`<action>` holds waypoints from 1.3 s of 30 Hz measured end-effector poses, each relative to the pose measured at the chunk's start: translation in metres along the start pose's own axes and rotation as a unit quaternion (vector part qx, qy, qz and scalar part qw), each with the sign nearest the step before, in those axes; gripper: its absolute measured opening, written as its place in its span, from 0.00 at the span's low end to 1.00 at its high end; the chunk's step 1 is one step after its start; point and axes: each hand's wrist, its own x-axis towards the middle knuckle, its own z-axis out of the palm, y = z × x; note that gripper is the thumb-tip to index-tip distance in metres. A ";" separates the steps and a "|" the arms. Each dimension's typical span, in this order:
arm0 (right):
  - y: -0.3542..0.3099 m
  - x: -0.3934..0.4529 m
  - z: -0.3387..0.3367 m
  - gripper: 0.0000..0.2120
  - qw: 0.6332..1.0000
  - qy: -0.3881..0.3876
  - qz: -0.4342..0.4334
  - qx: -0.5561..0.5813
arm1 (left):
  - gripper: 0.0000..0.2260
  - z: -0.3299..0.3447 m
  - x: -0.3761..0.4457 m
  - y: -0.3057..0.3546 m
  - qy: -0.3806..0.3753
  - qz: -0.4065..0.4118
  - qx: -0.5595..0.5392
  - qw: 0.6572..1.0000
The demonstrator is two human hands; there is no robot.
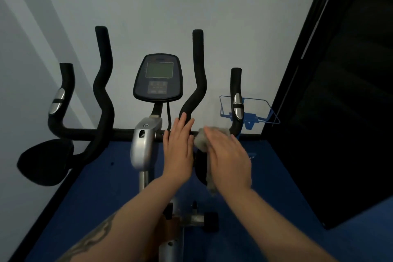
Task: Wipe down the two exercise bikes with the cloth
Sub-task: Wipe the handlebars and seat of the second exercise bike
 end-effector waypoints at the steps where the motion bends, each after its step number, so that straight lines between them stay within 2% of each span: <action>1: -0.004 0.011 -0.002 0.11 1.000 0.000 0.018 0.003 | 0.18 0.000 0.001 -0.002 -0.004 0.005 -0.009 1.000; 4: -0.015 -0.002 -0.002 0.11 0.998 0.041 0.040 0.005 | 0.18 -0.002 0.000 -0.004 -0.020 0.018 -0.041 0.999; 6: -0.020 -0.033 -0.004 0.14 0.995 0.043 0.058 0.070 | 0.19 -0.003 0.000 -0.002 -0.020 0.022 -0.059 0.998; 8: -0.019 -0.048 -0.008 0.15 0.991 0.022 0.049 0.122 | 0.21 -0.007 0.000 0.000 -0.031 0.021 -0.068 0.997; 10: -0.014 -0.033 -0.007 0.15 0.992 -0.015 0.014 0.125 | 0.21 -0.014 -0.001 -0.001 -0.070 0.028 -0.082 0.994; 13: -0.019 -0.007 -0.003 0.09 0.985 -0.095 -0.008 0.144 | 0.22 -0.029 -0.003 -0.002 -0.127 0.047 -0.130 0.982; 15: -0.019 -0.010 -0.002 0.07 0.981 -0.112 -0.008 0.158 | 0.18 -0.038 -0.003 -0.003 -0.146 0.033 -0.175 0.973; 18: -0.008 -0.034 -0.007 0.10 0.979 -0.139 -0.053 0.140 | 0.19 -0.046 -0.002 -0.006 -0.149 -0.010 -0.236 0.960; 21: 0.001 -0.024 -0.011 0.14 0.980 -0.159 -0.103 0.053 | 0.15 -0.046 -0.009 0.000 -0.134 -0.071 -0.293 0.944; 25: -0.015 0.003 -0.004 0.20 0.990 -0.129 -0.028 -0.050 | 0.14 -0.028 -0.023 0.022 -0.069 -0.097 -0.298 0.947; 28: -0.019 -0.016 0.005 0.22 0.986 -0.102 0.033 -0.126 | 0.14 -0.013 -0.028 0.032 -0.021 -0.118 -0.285 0.951; 31: -0.008 -0.047 0.000 0.24 0.985 -0.059 -0.004 -0.159 | 0.18 -0.003 -0.027 0.038 0.010 -0.118 -0.269 0.956; 33: 0.006 -0.040 -0.005 0.24 0.978 -0.060 -0.038 -0.198 | 0.18 0.003 -0.027 0.044 0.035 -0.129 -0.259 0.957; 34: 0.009 -0.028 -0.007 0.24 0.972 -0.086 -0.030 -0.219 | 0.18 0.004 -0.027 0.046 0.045 -0.134 -0.250 0.958; 36: 0.013 0.007 -0.006 0.20 0.964 -0.132 0.041 -0.226 | 0.19 0.006 -0.026 0.047 0.062 -0.136 -0.221 0.964; 39: 0.026 0.034 -0.003 0.17 0.963 -0.120 0.088 -0.223 | 0.19 0.008 -0.028 0.045 0.073 -0.121 -0.187 0.972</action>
